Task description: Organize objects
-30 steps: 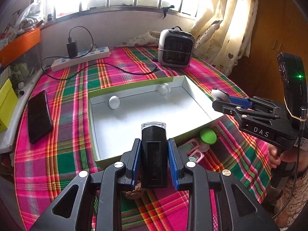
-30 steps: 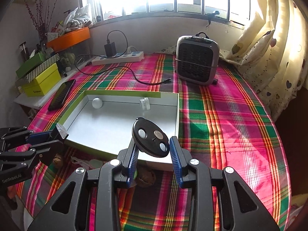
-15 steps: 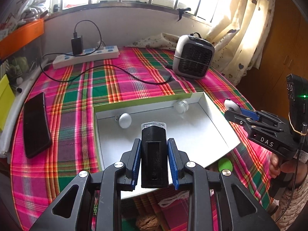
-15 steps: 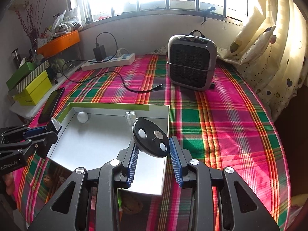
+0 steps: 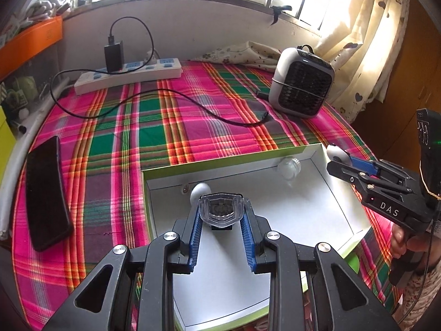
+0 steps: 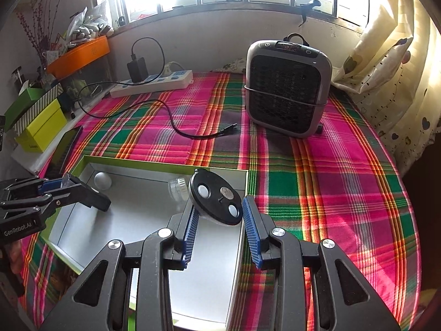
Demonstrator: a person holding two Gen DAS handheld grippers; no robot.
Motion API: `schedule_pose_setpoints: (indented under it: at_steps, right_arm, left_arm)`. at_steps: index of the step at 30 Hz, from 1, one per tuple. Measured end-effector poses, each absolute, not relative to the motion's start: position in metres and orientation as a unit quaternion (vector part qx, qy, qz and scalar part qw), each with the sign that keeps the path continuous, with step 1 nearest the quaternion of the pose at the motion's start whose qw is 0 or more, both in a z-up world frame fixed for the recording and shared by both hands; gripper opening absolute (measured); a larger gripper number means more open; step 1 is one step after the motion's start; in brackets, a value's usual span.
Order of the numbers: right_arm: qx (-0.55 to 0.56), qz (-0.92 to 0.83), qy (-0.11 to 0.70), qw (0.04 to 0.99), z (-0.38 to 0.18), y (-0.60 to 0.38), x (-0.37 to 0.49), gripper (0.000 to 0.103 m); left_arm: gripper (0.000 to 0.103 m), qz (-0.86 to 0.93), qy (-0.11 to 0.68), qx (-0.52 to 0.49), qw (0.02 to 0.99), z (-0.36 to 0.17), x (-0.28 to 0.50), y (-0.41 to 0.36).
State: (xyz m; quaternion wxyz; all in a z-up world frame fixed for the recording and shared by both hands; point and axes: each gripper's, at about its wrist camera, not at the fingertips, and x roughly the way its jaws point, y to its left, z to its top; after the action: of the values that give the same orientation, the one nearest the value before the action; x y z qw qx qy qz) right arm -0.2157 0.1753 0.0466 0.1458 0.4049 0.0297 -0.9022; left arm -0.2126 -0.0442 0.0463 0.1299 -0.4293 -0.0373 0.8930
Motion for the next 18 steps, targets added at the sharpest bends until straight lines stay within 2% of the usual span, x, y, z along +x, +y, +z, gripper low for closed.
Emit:
schedule_pose_setpoints:
  at_steps: [18]
  right_arm:
    - [0.416, -0.893, 0.058, 0.162, 0.042, 0.161, -0.215, 0.034]
  left_arm:
    - [0.025, 0.893, -0.013, -0.431, 0.125, 0.054, -0.197, -0.051]
